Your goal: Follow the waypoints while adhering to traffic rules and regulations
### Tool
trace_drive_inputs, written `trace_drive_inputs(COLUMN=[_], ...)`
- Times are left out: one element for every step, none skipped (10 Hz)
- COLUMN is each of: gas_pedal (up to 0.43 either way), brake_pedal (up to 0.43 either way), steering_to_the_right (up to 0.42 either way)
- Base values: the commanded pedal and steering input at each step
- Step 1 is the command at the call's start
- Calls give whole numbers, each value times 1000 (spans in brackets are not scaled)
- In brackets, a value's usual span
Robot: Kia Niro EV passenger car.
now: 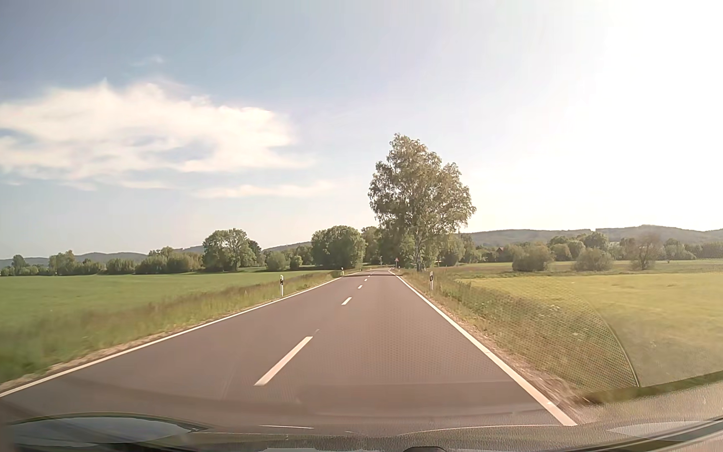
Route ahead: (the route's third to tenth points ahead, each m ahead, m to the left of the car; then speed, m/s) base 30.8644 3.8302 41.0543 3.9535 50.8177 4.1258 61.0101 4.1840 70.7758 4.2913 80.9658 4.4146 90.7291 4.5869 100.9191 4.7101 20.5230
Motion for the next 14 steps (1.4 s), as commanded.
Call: trace_drive_inputs(gas_pedal=[177,177,177,177,177,169,169,169,169,169,169,169,169,169], brake_pedal=[0,0,0,0,0,0,0,0,0,0,0,0,0,0], steering_to_the_right=[-6,-6,-6,-6,-6,-5,-5,-4,-4,-3,-3,-4,-3,-3])
